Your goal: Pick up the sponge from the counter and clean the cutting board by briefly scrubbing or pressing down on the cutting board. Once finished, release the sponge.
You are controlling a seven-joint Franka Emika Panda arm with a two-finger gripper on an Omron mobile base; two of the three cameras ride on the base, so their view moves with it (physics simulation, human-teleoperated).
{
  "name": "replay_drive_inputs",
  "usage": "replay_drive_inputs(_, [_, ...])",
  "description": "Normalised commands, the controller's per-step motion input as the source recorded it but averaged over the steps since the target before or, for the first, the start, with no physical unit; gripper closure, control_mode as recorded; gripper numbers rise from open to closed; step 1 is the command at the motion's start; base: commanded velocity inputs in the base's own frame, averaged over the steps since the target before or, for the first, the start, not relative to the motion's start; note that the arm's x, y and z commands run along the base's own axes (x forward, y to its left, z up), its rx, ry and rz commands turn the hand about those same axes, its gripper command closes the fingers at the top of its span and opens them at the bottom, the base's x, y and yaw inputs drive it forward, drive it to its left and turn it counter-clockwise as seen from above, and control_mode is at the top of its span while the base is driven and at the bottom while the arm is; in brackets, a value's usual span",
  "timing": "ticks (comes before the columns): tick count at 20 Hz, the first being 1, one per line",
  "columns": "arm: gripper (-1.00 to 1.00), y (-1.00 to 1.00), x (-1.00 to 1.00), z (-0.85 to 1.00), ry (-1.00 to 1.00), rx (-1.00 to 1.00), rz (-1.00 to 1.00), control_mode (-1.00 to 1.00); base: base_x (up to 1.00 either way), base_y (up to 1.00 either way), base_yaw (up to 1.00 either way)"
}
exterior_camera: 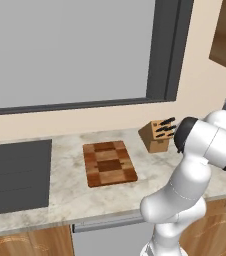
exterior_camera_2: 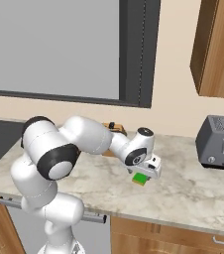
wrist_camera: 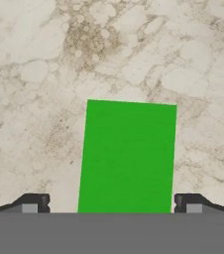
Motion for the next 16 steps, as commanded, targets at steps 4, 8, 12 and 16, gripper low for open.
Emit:
replay_drive_inputs(4, [-1.00,-0.04,0.00,0.00,0.00,0.00,-0.11,-1.00,0.00,0.00,0.00])
replay_drive_inputs(8, [-1.00,-0.04,0.00,-0.01,0.00,0.00,-0.05,-1.00,0.00,0.00,0.00])
replay_drive_inputs(12, [-1.00,-0.02,0.04,-0.10,0.05,-0.02,0.00,-1.00,0.00,0.00,0.00])
replay_drive_inputs(16, [-1.00,0.00,0.05,-0.22,0.06,-0.02,0.00,-1.00,0.00,0.00,0.00])
